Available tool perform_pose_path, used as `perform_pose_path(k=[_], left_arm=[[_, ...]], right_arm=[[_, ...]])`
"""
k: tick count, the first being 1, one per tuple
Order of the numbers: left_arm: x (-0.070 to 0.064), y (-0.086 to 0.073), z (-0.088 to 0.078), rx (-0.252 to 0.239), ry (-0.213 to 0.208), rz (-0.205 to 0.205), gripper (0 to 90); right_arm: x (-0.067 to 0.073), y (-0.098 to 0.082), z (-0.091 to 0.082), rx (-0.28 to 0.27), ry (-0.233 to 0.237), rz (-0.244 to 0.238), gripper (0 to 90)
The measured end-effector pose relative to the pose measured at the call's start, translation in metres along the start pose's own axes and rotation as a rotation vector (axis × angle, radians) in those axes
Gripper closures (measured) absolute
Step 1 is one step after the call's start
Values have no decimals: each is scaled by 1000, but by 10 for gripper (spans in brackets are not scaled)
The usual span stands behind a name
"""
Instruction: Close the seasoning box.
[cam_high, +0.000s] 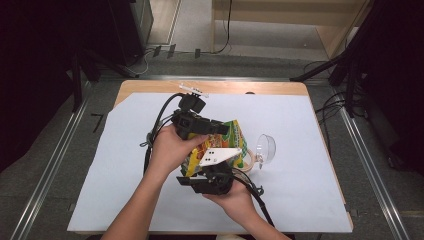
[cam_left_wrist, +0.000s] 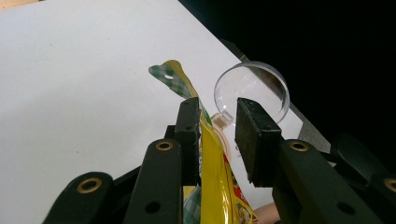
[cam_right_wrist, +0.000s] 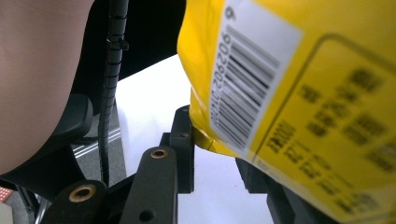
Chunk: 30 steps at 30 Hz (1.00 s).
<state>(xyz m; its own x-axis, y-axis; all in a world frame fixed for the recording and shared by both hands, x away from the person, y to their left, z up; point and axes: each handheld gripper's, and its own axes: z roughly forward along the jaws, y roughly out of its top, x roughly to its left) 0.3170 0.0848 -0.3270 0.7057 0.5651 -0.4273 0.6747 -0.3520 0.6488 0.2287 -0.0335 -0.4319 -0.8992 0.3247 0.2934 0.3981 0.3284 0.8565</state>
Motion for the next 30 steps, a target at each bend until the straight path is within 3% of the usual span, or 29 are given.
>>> perform_pose_path(k=[30], left_arm=[[1,0,1,5,-4,-4,710]], right_arm=[[0,0,-1,4,0,5,722]])
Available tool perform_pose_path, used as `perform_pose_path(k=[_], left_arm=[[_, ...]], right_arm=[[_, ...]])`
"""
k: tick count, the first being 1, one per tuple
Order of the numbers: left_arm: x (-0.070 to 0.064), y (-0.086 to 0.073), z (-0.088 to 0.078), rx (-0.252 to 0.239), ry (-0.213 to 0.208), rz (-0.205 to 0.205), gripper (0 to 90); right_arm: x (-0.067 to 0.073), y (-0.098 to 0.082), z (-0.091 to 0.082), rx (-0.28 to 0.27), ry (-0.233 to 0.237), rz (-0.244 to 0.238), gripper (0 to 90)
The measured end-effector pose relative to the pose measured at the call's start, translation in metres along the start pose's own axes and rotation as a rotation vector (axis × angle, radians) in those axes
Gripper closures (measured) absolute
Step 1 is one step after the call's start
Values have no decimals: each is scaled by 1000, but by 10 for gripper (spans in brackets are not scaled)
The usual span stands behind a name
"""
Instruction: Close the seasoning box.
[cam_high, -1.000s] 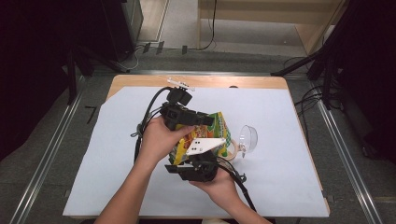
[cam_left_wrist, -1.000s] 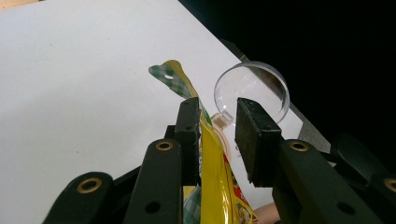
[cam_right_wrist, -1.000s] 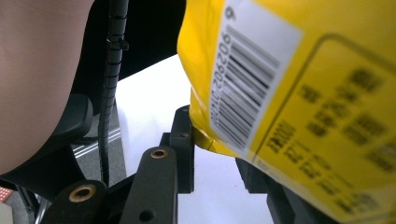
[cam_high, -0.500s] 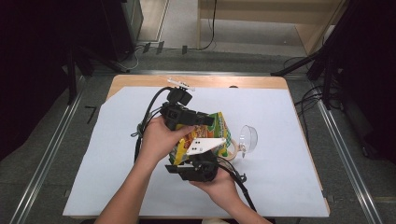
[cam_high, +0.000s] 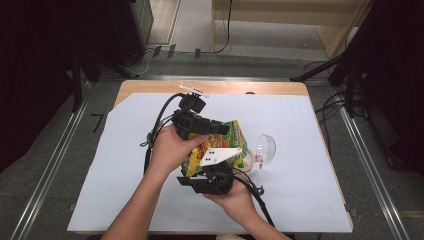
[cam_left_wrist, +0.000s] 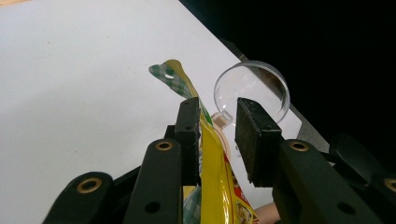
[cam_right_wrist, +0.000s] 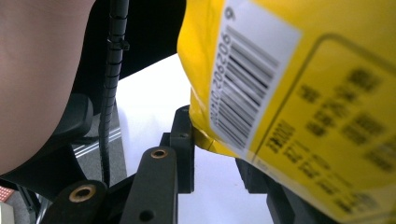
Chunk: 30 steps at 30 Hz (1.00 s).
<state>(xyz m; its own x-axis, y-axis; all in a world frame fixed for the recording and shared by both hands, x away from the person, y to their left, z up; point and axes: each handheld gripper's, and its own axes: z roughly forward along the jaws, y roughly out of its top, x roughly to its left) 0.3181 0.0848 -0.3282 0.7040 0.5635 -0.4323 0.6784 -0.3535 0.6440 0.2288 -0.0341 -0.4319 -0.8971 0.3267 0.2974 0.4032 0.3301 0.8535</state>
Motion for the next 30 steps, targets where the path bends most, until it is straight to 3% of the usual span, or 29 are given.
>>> perform_pose_path(k=[18,24,30], left_arm=[[2,-1,1,4,-9,-15,706],[-7,0,1,1,11,27,696],[-11,0,2,5,17,38,696]], right_arm=[[0,0,0,8,-3,-3,721],[-1,-2,0,-9,-4,-3,723],[-4,-4,1,-14,-4,2,725]])
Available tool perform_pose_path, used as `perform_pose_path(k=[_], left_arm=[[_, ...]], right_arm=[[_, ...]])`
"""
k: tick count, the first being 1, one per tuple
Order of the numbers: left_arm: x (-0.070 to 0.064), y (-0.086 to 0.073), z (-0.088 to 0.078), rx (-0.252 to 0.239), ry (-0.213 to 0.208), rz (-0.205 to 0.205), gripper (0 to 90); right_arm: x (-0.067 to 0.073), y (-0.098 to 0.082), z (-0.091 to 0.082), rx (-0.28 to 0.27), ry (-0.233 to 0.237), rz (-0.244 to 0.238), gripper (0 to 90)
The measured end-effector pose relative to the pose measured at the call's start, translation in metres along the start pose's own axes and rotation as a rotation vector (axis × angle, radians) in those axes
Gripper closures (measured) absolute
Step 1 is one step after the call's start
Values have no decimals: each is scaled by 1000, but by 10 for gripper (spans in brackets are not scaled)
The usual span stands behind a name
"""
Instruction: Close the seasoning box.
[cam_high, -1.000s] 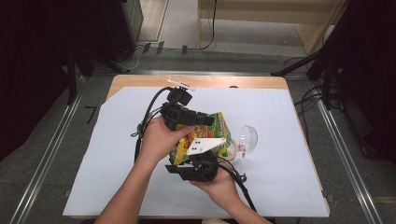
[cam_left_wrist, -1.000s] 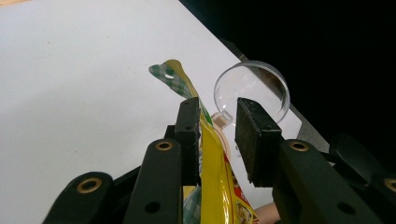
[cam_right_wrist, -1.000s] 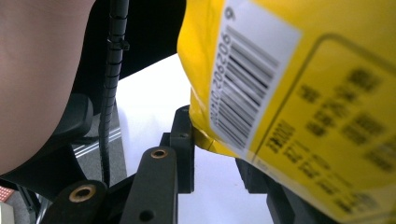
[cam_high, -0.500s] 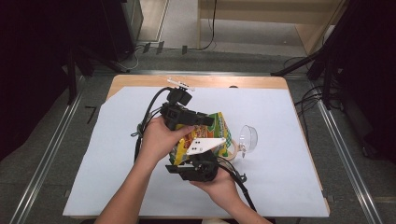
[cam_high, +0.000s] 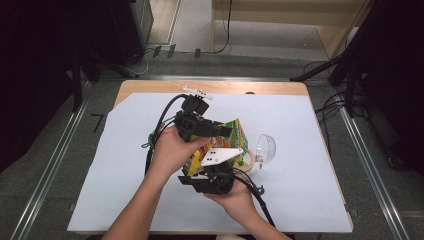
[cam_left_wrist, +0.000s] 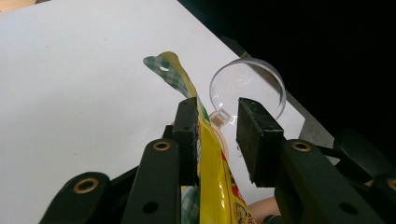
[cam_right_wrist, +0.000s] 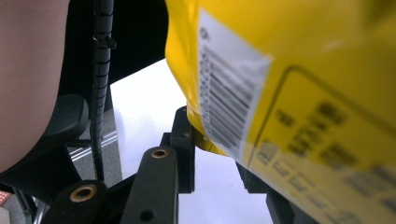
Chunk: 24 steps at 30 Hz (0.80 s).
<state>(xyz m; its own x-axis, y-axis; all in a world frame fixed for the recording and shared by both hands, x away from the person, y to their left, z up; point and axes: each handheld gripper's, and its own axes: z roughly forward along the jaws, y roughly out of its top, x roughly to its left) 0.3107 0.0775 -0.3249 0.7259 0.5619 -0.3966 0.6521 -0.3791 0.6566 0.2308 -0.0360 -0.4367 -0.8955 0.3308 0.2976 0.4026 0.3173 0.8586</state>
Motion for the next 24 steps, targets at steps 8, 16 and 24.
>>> perform_pose_path(k=[8,16,24], left_arm=[[-2,0,-1,2,-1,7,696],[-3,0,0,4,0,8,697],[-4,0,0,3,-3,11,698]], right_arm=[[0,0,0,-1,1,4,725],[0,-1,1,-5,5,11,724],[-1,-2,1,-9,1,15,717]])
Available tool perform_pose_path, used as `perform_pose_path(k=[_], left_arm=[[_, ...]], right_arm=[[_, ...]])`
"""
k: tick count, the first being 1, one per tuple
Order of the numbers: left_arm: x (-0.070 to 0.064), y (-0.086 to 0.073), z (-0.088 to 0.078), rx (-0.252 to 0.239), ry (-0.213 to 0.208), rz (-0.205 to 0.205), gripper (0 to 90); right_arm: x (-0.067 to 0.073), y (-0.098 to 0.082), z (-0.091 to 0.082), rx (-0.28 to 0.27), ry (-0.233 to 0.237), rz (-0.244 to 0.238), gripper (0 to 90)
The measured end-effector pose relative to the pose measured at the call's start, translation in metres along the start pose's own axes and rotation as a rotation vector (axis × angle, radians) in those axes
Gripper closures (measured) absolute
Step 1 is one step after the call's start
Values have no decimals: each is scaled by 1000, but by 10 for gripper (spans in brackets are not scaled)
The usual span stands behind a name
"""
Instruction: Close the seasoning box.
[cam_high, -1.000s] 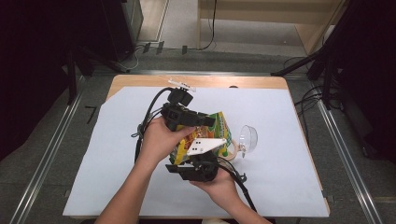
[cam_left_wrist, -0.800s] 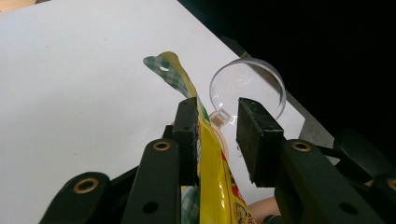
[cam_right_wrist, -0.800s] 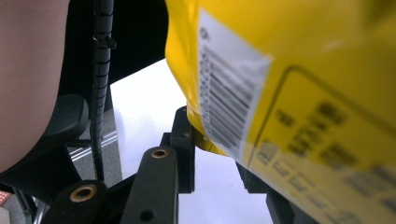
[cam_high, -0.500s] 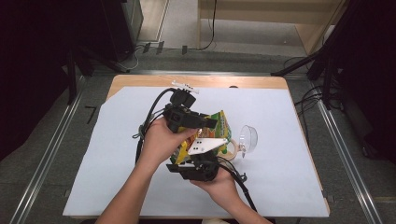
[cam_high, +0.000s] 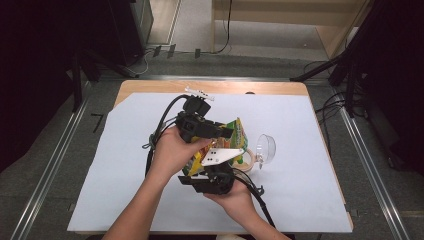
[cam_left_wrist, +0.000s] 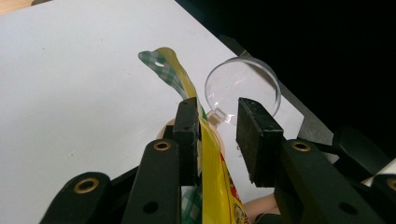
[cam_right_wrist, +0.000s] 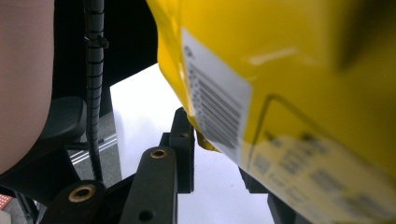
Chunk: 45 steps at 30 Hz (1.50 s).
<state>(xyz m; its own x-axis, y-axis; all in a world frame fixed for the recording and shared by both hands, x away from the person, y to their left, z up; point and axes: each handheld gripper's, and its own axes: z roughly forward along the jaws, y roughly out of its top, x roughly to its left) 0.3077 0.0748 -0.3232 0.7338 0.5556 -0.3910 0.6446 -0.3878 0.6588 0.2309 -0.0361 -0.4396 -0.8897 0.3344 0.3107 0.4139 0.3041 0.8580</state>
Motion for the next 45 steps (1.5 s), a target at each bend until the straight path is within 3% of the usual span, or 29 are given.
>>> perform_pose_path(k=[45], left_arm=[[19,-1,1,-8,-50,-57,697]], right_arm=[[3,5,-2,26,2,-7,719]])
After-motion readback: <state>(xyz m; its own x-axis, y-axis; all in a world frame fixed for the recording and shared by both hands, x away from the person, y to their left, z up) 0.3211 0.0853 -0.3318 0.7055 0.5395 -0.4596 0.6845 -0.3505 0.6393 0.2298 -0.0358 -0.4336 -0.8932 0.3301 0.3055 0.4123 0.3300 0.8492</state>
